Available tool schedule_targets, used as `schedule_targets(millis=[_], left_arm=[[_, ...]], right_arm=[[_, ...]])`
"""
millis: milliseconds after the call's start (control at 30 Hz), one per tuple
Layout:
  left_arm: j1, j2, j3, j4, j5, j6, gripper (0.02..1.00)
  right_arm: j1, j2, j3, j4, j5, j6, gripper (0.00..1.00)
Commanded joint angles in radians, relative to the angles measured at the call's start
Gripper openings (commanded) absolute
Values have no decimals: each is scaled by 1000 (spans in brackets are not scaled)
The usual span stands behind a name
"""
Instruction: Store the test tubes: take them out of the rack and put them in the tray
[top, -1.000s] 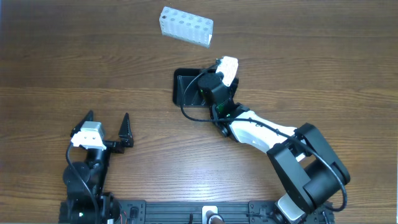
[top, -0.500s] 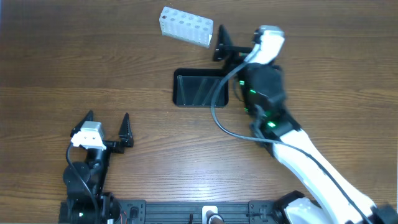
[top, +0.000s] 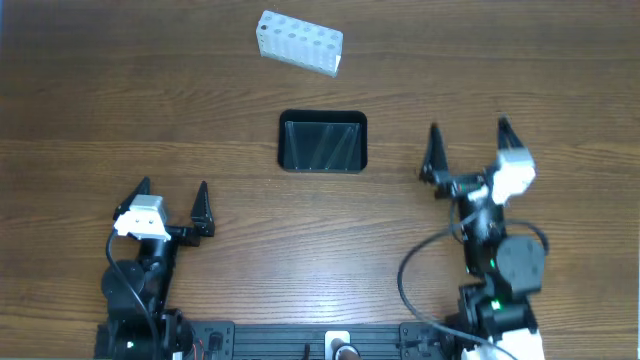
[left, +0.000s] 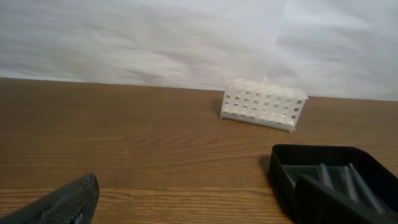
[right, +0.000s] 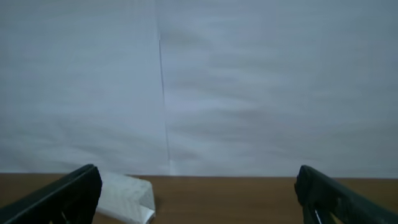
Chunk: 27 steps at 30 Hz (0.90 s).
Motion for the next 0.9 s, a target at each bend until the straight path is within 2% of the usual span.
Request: schedule_targets(millis=[33, 133, 367, 600, 900], left_arm=[[5, -6, -5, -1, 5, 11, 1000], [5, -6, -5, -1, 5, 11, 996], [5, -6, -5, -1, 5, 11, 1000], [5, -6, -5, -1, 6, 11, 1000], [5, -6, -5, -1, 5, 11, 1000]], right_arm=[[-16, -188, -163, 1, -35, -84, 991], [-16, -316, -235, -47, -27, -127, 991], [-16, -486, -235, -256, 13, -130, 993], [-16, -502, -235, -350, 19, -130, 991], [-17, -497, -235, -579, 17, -130, 991]])
